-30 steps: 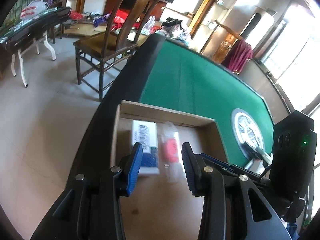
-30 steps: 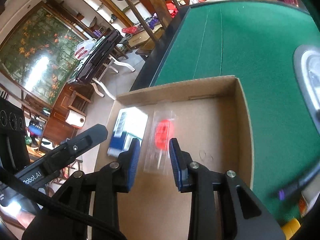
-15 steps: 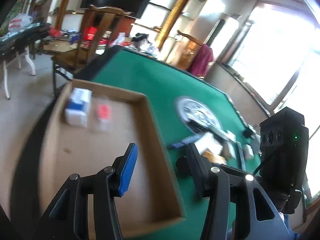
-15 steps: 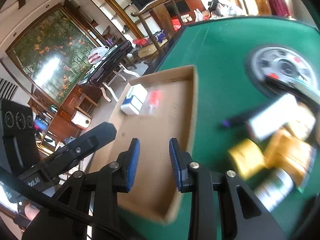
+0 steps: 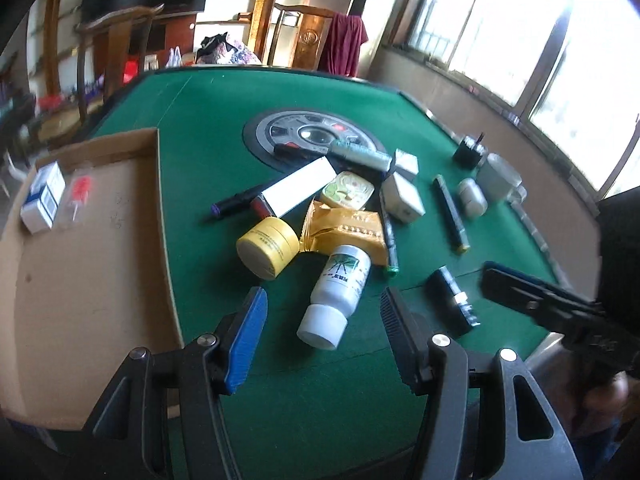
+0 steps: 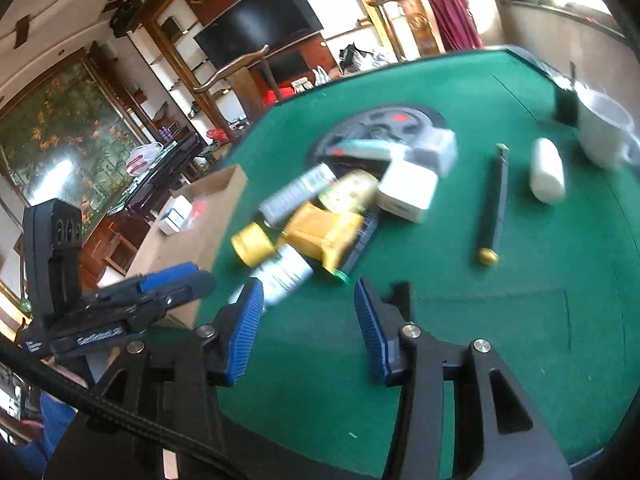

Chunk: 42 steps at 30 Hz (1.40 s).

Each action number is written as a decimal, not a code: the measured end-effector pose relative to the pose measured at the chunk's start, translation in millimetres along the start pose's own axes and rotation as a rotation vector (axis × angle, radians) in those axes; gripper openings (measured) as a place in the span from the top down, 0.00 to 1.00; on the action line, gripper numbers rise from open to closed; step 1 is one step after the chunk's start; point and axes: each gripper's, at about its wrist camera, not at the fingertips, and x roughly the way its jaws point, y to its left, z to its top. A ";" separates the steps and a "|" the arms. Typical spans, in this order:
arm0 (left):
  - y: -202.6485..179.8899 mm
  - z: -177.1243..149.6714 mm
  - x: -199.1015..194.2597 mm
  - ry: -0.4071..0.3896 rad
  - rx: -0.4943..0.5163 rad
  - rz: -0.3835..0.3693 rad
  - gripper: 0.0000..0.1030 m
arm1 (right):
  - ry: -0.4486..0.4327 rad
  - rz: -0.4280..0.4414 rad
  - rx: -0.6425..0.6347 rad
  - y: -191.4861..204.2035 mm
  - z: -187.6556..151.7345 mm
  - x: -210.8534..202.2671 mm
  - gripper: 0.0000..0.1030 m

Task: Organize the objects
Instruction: 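Move both tools back over the items on the green table, then grasp the white pill bottle with left tool while right tool grasps black lipstick tube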

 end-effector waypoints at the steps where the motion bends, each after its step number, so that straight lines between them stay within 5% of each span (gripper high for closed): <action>1: -3.7 0.3 3.9 0.001 0.013 0.021 0.48 | -0.003 -0.009 0.005 -6.0 -2.7 -1.5 0.56; 13: -38.8 -7.4 53.7 0.063 0.187 0.169 0.48 | 0.001 -0.096 0.048 -57.4 -20.9 -7.2 0.56; 18: -35.6 -2.2 68.5 0.093 0.174 0.155 0.51 | 0.015 -0.108 0.034 -59.8 -19.0 -2.3 0.56; 22: -33.8 -3.4 79.0 0.115 0.157 0.150 0.71 | 0.038 -0.140 -0.008 -55.7 -19.9 7.7 0.56; 33: -31.1 -19.5 64.8 0.086 0.146 0.124 0.71 | 0.121 -0.209 -0.120 -31.4 -23.1 37.7 0.56; 37: -27.8 -22.0 61.5 0.079 0.139 0.110 0.71 | 0.136 -0.297 -0.180 -23.5 -23.1 45.2 0.84; 42: -20.6 -24.0 55.7 0.059 0.097 0.070 0.71 | 0.120 -0.264 -0.161 -27.7 -23.3 38.2 0.85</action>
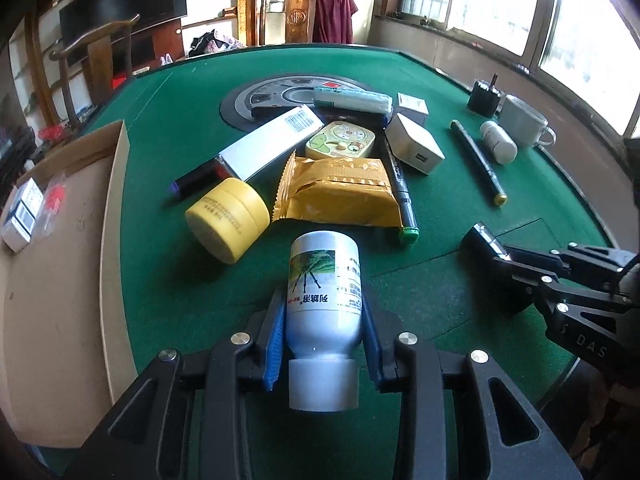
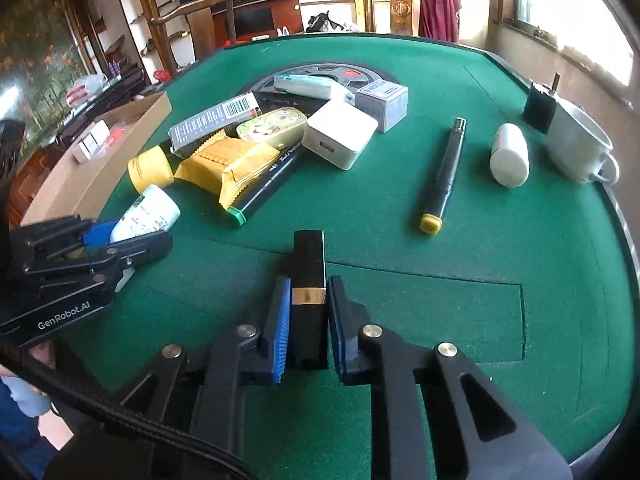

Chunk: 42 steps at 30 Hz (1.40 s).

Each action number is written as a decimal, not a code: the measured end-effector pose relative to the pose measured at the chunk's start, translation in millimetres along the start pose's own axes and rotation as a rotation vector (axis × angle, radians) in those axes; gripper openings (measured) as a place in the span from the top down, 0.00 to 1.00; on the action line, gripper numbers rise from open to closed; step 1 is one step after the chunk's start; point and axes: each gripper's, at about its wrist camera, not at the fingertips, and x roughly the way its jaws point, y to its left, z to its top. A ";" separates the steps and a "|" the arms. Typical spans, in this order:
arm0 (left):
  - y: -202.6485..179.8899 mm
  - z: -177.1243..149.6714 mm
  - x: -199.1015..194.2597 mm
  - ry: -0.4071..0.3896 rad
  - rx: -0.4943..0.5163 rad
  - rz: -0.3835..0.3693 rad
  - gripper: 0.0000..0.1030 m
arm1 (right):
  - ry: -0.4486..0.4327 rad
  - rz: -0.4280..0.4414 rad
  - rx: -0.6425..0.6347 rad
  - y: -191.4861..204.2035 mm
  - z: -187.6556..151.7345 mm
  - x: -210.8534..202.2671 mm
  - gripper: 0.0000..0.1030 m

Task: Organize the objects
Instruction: 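Grasp the white pill bottle with left tool while right tool grasps black lipstick tube, then carry bottle and lipstick into the cardboard tray and open both tools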

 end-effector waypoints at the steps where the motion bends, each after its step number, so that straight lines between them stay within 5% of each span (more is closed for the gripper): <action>1: 2.8 -0.7 -2.2 -0.008 -0.018 -0.018 0.71 | -0.011 0.020 0.020 -3.2 -1.0 -3.1 0.85; 14: 47.8 7.5 -73.7 -0.172 -0.145 -0.109 0.71 | -0.107 0.248 0.026 38.4 15.5 -41.5 0.85; 27: 164.5 22.9 -128.1 -0.250 -0.314 -0.005 0.71 | -0.079 0.385 -0.078 138.8 83.8 -32.6 0.85; 42: 248.5 69.2 -20.8 -0.059 -0.521 -0.016 0.71 | 0.087 0.405 0.052 195.7 176.1 84.4 0.85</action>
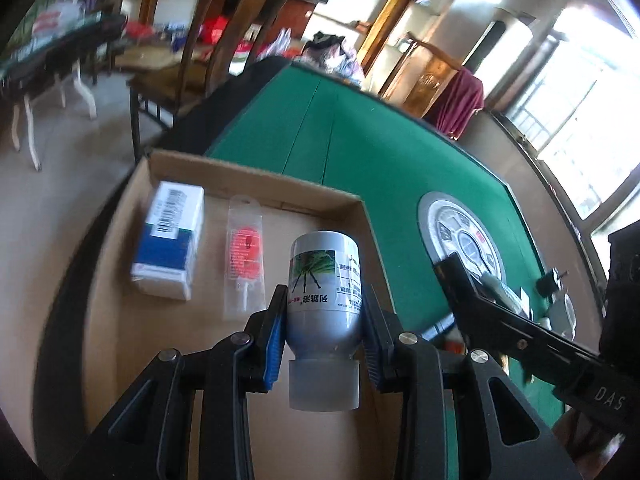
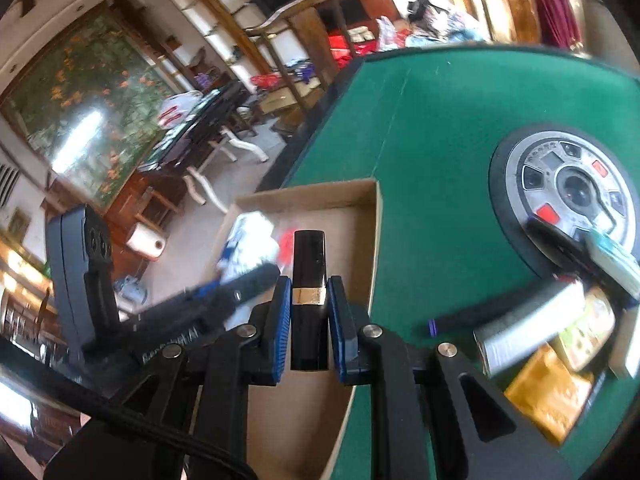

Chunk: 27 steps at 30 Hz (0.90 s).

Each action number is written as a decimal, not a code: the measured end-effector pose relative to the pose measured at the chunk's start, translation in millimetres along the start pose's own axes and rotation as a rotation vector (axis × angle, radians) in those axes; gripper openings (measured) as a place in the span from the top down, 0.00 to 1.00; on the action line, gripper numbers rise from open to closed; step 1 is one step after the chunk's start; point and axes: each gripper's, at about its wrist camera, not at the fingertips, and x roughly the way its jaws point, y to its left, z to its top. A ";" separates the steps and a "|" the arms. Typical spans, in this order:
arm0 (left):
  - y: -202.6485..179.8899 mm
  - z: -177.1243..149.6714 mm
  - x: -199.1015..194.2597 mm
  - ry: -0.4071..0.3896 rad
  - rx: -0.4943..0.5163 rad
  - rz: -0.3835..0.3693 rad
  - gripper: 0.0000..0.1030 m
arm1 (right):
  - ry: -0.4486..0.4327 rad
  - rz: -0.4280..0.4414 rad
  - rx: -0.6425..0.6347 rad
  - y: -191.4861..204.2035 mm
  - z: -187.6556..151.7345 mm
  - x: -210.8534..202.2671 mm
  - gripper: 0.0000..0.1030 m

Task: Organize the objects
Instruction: 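Carry bottle and lipstick into the cardboard tray and open both tools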

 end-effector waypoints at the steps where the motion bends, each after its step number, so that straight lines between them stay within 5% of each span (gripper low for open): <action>1: 3.2 1.4 5.0 0.005 -0.018 -0.003 0.71 | -0.001 -0.010 0.011 -1.8 4.6 6.9 0.85; 14: 7.8 -9.3 35.8 0.060 -0.043 -0.032 0.71 | 0.036 -0.049 0.081 -9.3 39.3 59.8 0.85; 27: 0.4 -13.3 45.2 0.071 -0.041 -0.022 0.71 | 0.083 -0.102 0.078 -12.9 38.2 87.3 0.85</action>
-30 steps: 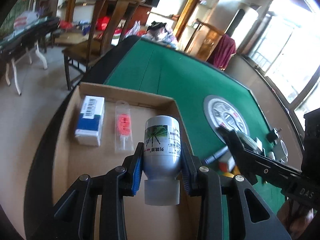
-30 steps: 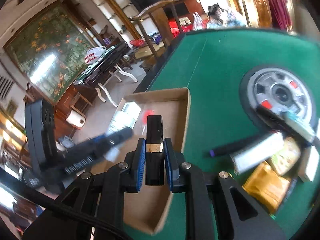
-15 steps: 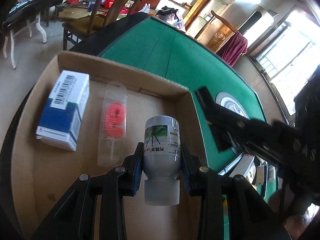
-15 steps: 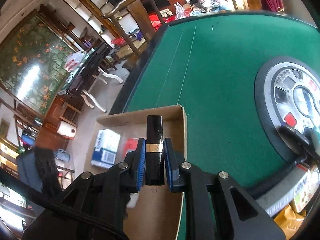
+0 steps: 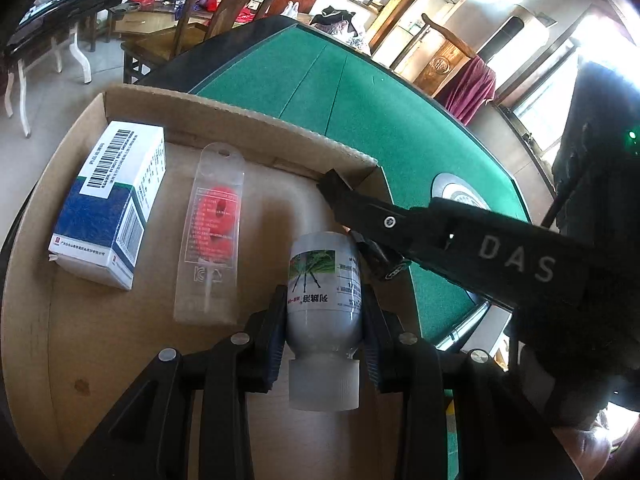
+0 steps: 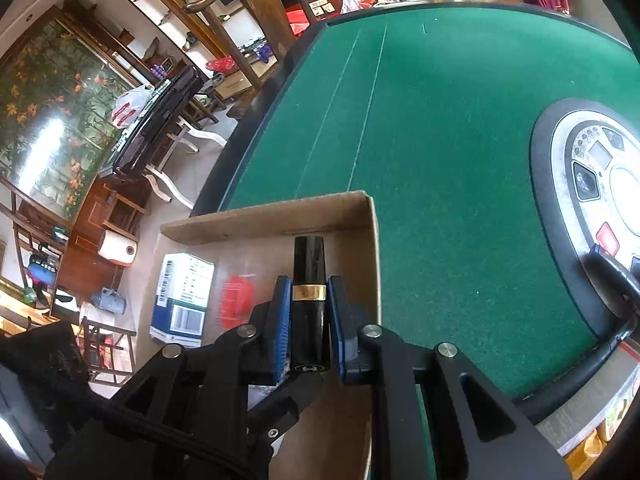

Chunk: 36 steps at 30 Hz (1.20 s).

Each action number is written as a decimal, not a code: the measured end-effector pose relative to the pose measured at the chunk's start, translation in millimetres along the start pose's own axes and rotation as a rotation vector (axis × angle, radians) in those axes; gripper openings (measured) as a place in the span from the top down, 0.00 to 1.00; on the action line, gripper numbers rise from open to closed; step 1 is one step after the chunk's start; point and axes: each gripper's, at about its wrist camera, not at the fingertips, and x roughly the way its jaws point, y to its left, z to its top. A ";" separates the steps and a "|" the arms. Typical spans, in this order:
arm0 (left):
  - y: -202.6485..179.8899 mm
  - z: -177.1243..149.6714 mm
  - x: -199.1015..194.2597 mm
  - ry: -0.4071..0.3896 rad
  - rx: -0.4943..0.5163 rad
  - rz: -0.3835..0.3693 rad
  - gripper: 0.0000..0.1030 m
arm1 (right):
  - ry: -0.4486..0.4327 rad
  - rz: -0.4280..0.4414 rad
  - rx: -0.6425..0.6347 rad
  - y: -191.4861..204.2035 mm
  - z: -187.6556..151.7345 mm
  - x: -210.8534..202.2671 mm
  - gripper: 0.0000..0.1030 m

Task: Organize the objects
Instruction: 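Carry bottle and lipstick into the cardboard tray and open both tools, then grasp the yellow jar with left tool while right tool grasps black yellow-capped marker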

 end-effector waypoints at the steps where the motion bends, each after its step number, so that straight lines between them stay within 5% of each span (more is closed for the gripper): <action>1: -0.3 -0.4 0.0 0.000 -0.001 0.002 0.71 | 0.005 -0.004 0.000 -1.0 0.2 1.2 0.85; 21: -7.8 2.6 0.6 0.016 -0.016 -0.001 0.70 | 0.014 -0.009 0.005 -7.0 -5.9 0.4 0.85; 25: -8.2 2.0 -1.5 0.022 -0.029 -0.002 0.67 | 0.001 -0.026 -0.004 -7.9 -5.6 -5.5 0.76; 36: -16.7 -5.9 -13.7 0.014 -0.040 -0.008 0.65 | -0.039 0.035 0.003 -13.2 -15.7 -34.0 0.76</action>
